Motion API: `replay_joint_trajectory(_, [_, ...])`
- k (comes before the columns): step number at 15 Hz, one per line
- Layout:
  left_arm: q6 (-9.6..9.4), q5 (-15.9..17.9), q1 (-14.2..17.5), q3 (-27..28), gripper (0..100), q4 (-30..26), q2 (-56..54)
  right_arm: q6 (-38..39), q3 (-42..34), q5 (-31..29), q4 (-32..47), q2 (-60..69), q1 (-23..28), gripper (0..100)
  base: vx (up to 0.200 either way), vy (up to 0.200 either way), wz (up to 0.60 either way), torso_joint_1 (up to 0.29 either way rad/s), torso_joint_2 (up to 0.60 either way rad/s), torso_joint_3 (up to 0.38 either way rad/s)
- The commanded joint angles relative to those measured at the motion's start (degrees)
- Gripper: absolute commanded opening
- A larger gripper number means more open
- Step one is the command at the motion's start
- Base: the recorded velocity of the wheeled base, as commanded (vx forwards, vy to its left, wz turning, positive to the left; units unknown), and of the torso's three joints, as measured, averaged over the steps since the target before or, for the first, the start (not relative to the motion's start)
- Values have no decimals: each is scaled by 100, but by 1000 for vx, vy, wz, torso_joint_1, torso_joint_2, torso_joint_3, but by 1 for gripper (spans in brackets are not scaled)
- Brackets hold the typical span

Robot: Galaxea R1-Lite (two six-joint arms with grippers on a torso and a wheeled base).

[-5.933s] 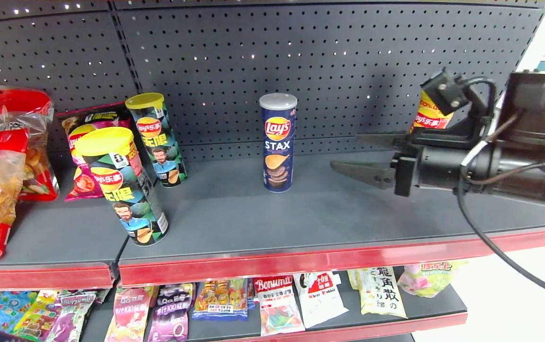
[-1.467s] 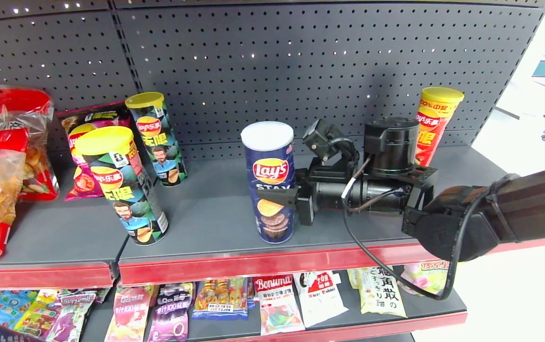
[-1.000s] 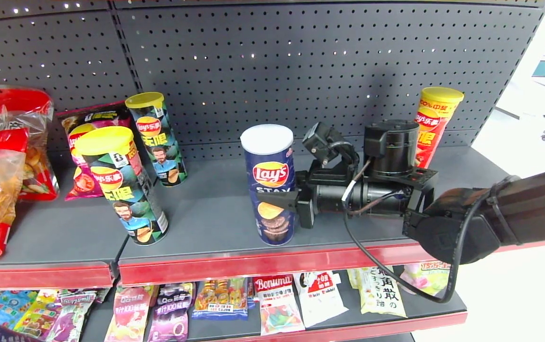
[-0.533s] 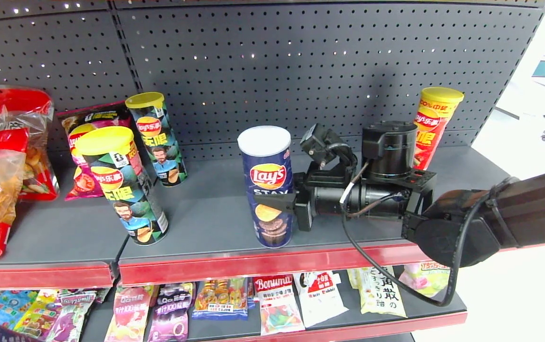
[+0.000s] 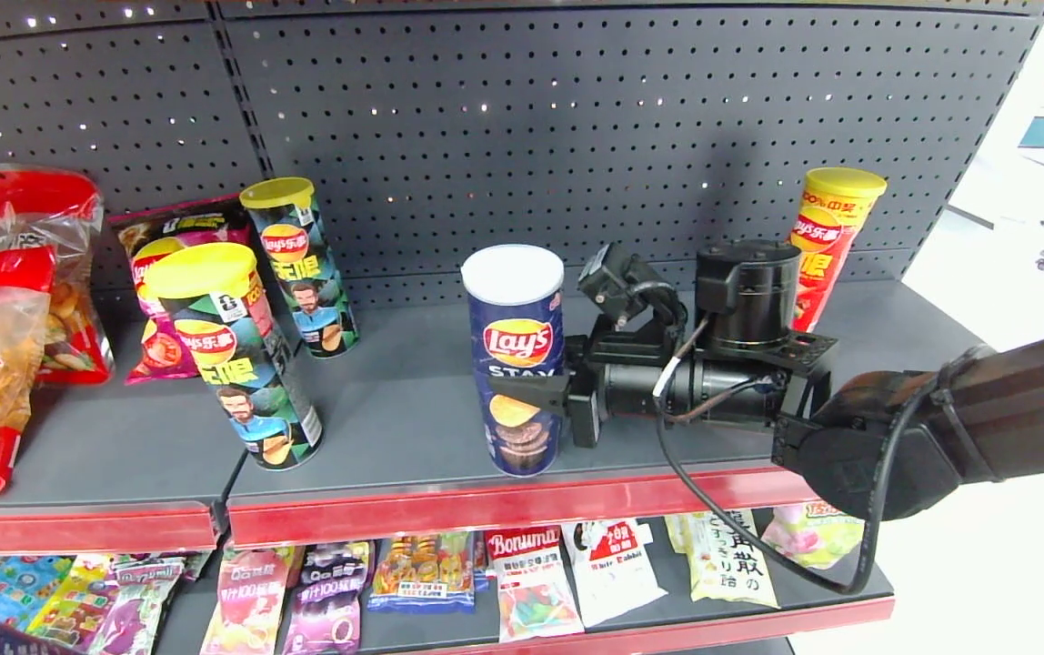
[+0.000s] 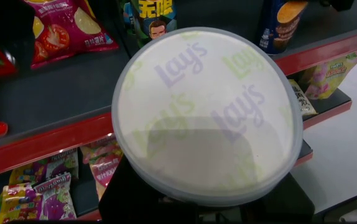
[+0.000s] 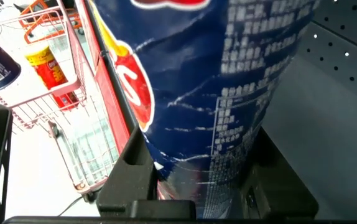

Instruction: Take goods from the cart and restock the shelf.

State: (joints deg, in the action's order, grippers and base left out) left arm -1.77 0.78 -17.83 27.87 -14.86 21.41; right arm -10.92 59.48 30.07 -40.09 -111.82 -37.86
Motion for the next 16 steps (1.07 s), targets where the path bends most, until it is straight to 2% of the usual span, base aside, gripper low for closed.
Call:
replay_joint_trajectory(1, [1,1,-1,-1,0,1,4,-6,-33,7,46,-24,-2,0,0,0,0,0,0,0])
replay_joint_trajectory(8, [1,1,-1,-1,0,1,4,-33,-15,7,46,-32,-2,0,0,0,0,0,0,0])
replay_joint_trajectory(9, [1,1,-1,8,0,1,-5,-33,-15,7,46,-32,-2,100,0,0,0,0,0,0])
replay_joint_trajectory(16, [1,1,-1,-1,0,1,4,2,-94,-28,46,135,-10,100,0,0,0,0,0,0])
